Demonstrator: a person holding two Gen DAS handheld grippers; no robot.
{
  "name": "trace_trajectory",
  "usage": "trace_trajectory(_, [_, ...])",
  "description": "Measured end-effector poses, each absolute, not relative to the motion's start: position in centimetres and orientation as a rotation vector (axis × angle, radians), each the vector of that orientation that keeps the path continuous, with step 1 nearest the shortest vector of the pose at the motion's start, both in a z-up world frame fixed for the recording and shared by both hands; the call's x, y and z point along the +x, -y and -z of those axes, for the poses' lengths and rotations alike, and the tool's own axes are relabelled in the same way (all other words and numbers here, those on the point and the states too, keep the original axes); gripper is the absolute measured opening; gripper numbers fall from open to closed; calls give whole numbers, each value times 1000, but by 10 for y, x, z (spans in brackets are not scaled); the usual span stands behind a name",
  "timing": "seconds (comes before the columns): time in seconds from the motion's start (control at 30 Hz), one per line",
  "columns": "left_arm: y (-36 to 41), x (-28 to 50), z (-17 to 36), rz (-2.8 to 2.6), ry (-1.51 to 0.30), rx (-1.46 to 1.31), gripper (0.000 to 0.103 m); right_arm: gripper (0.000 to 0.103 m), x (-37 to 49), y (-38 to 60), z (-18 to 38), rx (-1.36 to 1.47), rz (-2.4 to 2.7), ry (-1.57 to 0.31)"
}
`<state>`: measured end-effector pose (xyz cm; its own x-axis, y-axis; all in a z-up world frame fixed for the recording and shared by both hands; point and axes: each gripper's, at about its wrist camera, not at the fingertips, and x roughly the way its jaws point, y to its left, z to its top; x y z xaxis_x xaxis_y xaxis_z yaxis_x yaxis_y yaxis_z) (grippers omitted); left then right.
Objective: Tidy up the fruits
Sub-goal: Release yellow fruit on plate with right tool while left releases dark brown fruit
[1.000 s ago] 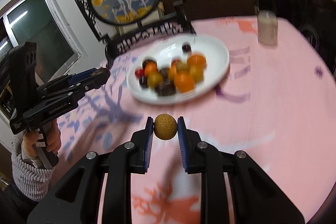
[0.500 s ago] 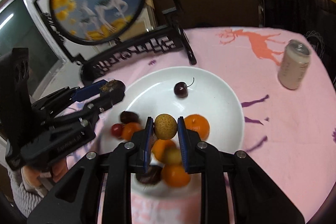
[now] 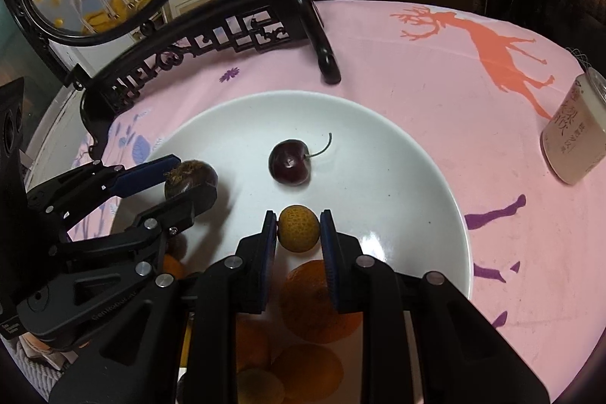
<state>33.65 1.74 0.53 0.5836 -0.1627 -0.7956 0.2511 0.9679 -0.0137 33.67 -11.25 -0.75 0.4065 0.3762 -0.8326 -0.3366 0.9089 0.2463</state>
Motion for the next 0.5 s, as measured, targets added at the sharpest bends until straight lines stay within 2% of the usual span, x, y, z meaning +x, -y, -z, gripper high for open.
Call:
trace_trajectory(0.1, [-18, 340, 2, 250, -933, 92, 44, 24, 339, 112, 9, 34, -447, -1064])
trace_trajectory(0.23, [-16, 342, 6, 252, -948, 109, 52, 24, 343, 105, 11, -21, -427, -1070])
trace_trajectory(0.33, [-15, 342, 5, 245, -945, 114, 65, 24, 348, 102, 14, -48, -414, -1077])
trace_trajectory(0.5, [-18, 342, 2, 236, -940, 103, 66, 28, 353, 102, 17, -54, -409, -1096])
